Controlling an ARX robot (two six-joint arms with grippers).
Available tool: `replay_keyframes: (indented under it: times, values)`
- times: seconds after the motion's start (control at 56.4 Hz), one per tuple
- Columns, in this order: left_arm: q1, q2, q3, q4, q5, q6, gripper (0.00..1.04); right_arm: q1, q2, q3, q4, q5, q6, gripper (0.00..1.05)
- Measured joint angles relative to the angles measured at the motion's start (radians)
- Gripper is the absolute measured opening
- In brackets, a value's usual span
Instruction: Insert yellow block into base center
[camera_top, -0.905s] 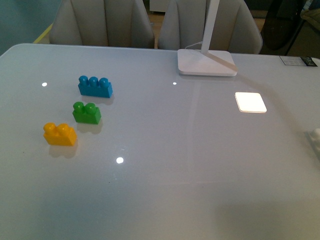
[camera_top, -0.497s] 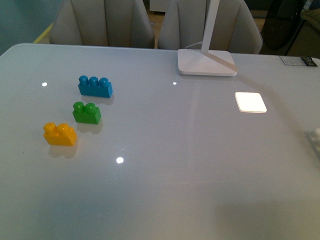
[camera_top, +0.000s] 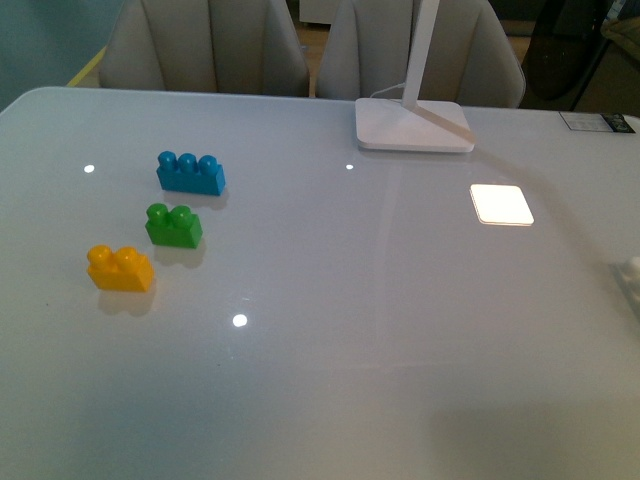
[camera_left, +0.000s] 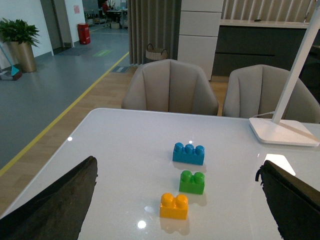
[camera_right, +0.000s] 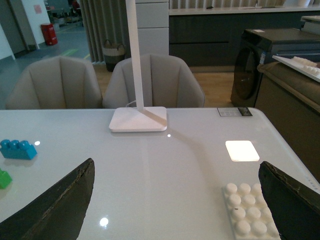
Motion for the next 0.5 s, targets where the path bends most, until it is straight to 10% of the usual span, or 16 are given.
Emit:
replay_keyframes:
  times: [0.142, 0.497]
  values:
    - [0.000, 0.000, 0.000, 0.000, 0.000, 0.000, 0.97, 0.010, 0.188, 0.059, -0.083, 0.222, 0.081, 0.96]
    - [0.000, 0.000, 0.000, 0.000, 0.000, 0.000, 0.97, -0.386, 1.009, 0.238, 0.602, -0.192, -0.114, 0.96]
